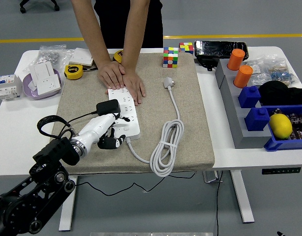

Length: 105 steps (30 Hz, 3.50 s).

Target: Pick up the plug,place it near the board,insert it into the board,press the button

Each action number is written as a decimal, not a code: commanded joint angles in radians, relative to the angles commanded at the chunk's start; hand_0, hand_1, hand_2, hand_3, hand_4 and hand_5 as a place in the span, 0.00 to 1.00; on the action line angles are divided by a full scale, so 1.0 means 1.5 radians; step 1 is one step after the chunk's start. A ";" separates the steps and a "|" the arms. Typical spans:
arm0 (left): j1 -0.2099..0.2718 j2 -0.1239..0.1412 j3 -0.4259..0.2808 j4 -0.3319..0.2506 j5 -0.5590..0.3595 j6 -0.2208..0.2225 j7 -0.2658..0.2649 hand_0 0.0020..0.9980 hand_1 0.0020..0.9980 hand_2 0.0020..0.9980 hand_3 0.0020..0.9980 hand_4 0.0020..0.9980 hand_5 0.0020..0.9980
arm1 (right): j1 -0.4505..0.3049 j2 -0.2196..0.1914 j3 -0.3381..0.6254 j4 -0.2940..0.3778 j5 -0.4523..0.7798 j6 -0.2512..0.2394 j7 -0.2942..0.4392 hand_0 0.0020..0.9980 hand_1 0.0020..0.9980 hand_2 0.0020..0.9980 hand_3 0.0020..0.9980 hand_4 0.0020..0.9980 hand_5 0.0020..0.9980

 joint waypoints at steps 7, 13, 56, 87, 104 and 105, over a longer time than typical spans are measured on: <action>0.000 -0.001 -0.001 0.008 0.004 -0.008 0.006 0.19 0.00 0.14 0.77 0.61 0.00 | 0.000 0.001 0.001 0.000 -0.001 0.000 0.000 0.83 0.76 0.76 0.79 1.00 0.84; 0.001 -0.001 -0.001 0.019 0.006 -0.011 0.006 0.19 0.00 0.14 0.77 0.61 0.00 | 0.000 0.000 0.001 0.000 -0.001 0.000 0.000 0.83 0.76 0.76 0.79 1.00 0.84; 0.005 0.001 -0.017 -0.037 -0.036 -0.025 -0.006 0.19 0.01 0.14 0.70 0.59 0.00 | -0.001 0.001 -0.001 0.000 -0.001 0.000 -0.001 0.83 0.76 0.76 0.79 1.00 0.84; -0.069 -0.069 -0.054 0.169 -0.654 0.165 -0.243 0.80 0.85 0.82 0.79 1.00 0.18 | 0.002 0.003 -0.006 0.000 0.004 0.000 -0.001 0.83 0.76 0.76 0.79 1.00 0.84; -0.145 -0.073 -0.063 0.283 -0.304 0.169 -0.181 0.87 0.87 0.82 0.79 0.93 0.05 | 0.003 0.001 -0.009 0.000 0.002 0.001 -0.003 0.83 0.76 0.76 0.79 1.00 0.84; -0.145 -0.073 -0.066 0.283 -0.282 0.170 -0.179 0.87 0.87 0.82 0.79 0.93 0.05 | 0.003 0.001 -0.009 0.000 0.001 0.001 -0.003 0.83 0.76 0.76 0.79 1.00 0.84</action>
